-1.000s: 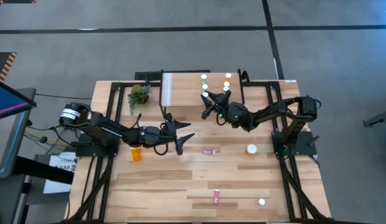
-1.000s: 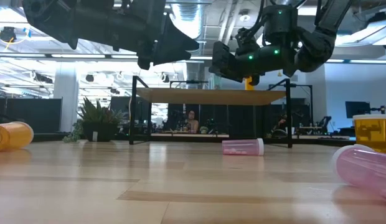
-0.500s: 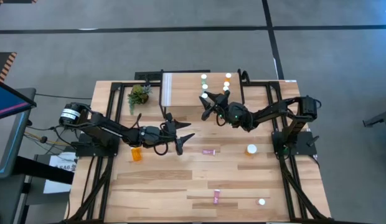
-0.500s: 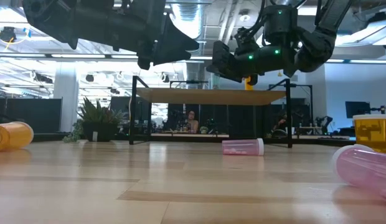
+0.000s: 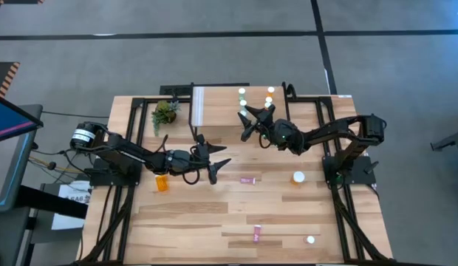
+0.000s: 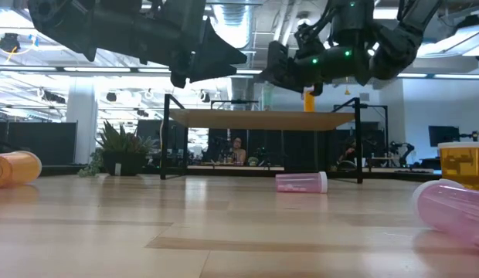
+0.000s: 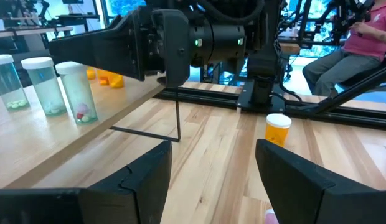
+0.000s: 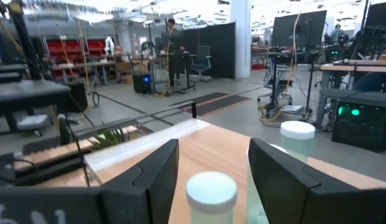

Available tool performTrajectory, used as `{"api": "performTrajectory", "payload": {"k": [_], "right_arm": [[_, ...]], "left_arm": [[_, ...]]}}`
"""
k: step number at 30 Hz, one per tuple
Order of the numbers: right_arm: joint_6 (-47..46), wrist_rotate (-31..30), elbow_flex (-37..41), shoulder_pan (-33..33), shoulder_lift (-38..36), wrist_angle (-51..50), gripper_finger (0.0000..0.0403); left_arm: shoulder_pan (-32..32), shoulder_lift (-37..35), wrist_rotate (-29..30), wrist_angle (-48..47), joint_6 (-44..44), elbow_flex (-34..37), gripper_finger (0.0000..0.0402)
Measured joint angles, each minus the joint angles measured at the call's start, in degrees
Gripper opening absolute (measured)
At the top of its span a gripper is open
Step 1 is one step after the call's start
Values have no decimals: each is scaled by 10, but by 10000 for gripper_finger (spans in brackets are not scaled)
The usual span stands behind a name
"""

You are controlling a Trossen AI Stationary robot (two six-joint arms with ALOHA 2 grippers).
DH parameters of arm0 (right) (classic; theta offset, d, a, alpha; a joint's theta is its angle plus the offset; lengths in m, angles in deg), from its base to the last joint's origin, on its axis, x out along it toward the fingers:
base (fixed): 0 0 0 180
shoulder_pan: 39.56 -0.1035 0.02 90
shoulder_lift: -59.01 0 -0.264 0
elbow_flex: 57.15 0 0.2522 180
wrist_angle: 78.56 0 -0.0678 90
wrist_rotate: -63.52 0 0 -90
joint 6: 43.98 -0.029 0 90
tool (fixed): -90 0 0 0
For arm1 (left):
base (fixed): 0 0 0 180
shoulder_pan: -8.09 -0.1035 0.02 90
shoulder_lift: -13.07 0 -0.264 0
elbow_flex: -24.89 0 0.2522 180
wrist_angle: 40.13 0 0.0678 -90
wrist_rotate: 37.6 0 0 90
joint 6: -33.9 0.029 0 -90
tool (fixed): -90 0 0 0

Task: Pick and place medicine bottles onto shelf by color
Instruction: Put the top pink pill bottle on the shelf

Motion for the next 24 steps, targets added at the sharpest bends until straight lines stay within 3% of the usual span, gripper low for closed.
{"api": "performTrajectory", "payload": {"k": [9, 15, 19, 24], "right_arm": [[15, -11, 0, -27, -76, -78, 219], [75, -11, 0, -70, -143, -134, 219], [126, -10, 0, -117, -193, -212, 219], [123, 9, 0, -191, -255, -370, 219]], "left_arm": [[0, 0, -3, -3, -5, 0, 219], [-2, 0, -42, -11, -16, 0, 219], [-2, 0, -72, -15, -16, 0, 219], [-1, 0, -137, -31, -20, 0, 219]]}}
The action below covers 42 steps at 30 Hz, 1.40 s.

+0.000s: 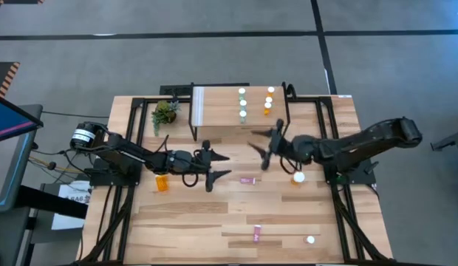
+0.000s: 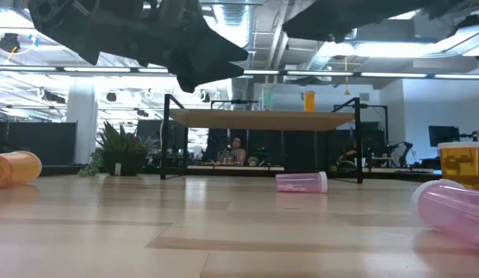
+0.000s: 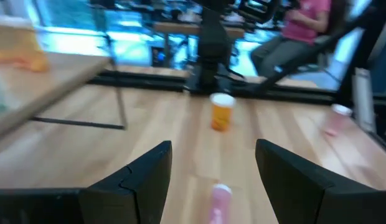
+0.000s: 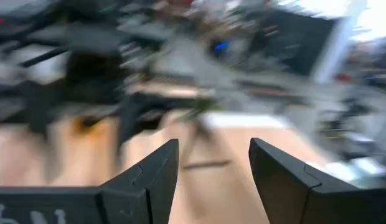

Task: Pick and place medicine bottles onto shelf by color
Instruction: Put the top pink pill bottle on the shelf

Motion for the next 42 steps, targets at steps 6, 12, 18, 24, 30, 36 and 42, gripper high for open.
{"api": "performTrajectory", "payload": {"k": [6, 12, 18, 24, 30, 36, 42], "right_arm": [[-109, 105, 0, -84, -45, -222, 219], [-224, 118, 38, -160, -19, -239, 219], [-246, 115, 84, -193, 56, -139, 219], [-275, 108, 86, -192, 151, -95, 219], [-272, 68, 86, -184, 221, -64, 219], [-272, 38, 86, -157, 248, -62, 219], [-270, 40, 86, -126, 247, -45, 219]], "left_arm": [[12, 0, -35, -26, -9, 0, 219], [24, 0, -38, -26, -9, 0, 219], [31, 19, -37, -31, -29, -5, 219], [30, 81, -55, -49, -42, -41, 219], [30, 124, -68, -67, -38, -74, 219], [30, 139, -67, -96, -25, -94, 219], [30, 139, -66, -110, -24, -96, 219]]}}
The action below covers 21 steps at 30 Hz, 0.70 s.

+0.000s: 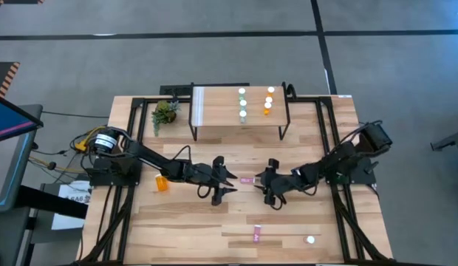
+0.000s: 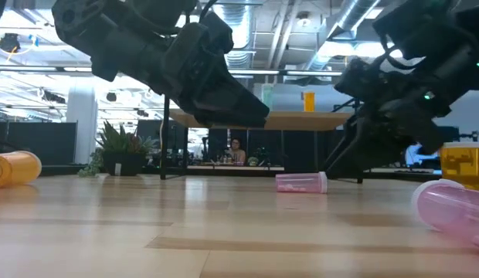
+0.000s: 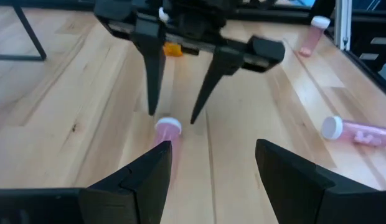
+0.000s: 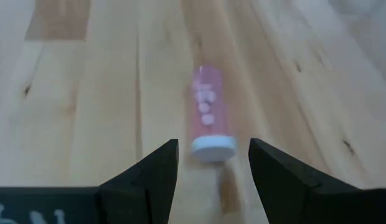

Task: Pick and place medicine bottles onto shelf by color
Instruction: Put the top pink pill bottle on the shelf

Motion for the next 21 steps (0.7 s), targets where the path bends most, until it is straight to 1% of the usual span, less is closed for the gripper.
{"api": "performTrajectory", "payload": {"k": [4, 11, 15, 21], "right_arm": [[1, 43, 0, 16, 0, 8, 219], [-2, 47, 0, 24, 0, 13, 219], [-2, 49, 0, 29, 24, 23, 219], [-2, 56, -1, 36, 94, 119, 219]], "left_arm": [[0, 0, 0, -11, 0, 0, 219], [0, 0, 0, -10, 0, 0, 219], [0, 0, 0, -10, -1, 0, 219], [0, 0, 1, -12, -2, 0, 219]]}}
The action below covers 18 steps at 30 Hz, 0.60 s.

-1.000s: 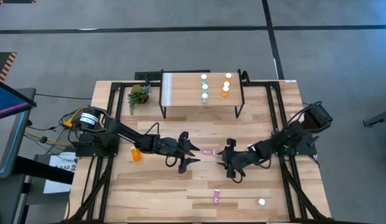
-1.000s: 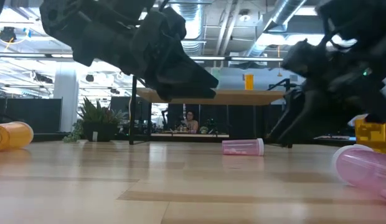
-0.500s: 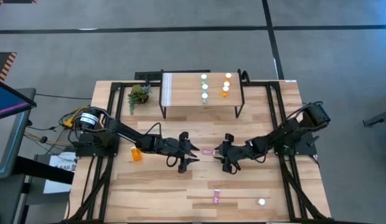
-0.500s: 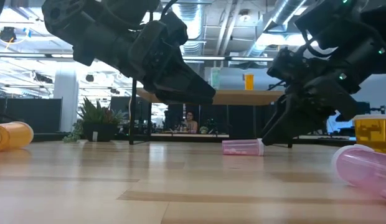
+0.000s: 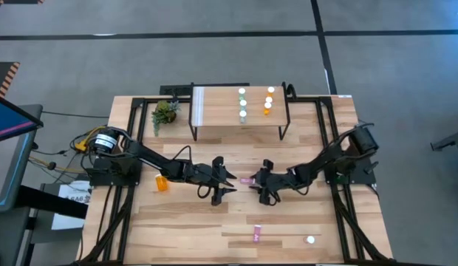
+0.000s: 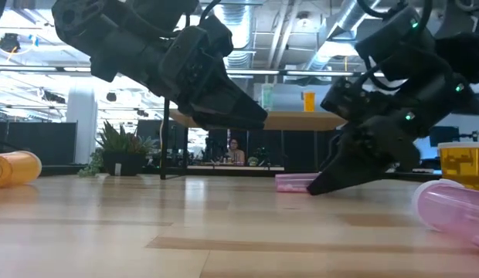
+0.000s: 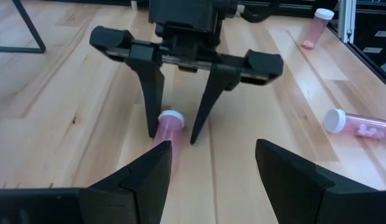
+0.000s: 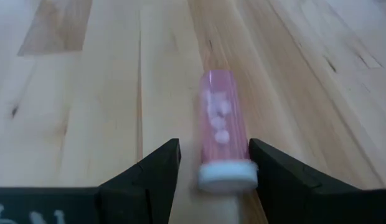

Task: Pick and place medicine bottles onto shelf by color
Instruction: Put the top pink pill bottle on the shelf

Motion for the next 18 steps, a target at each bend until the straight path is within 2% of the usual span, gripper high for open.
{"api": "performTrajectory", "payload": {"k": [6, 18], "right_arm": [[0, 1, 0, 4, 21, 16, 217], [-7, 13, 0, -8, 1, -17, 175]], "left_arm": [[0, 0, 2, -2, -5, 0, 219], [0, 0, 2, -17, -5, 0, 219]]}}
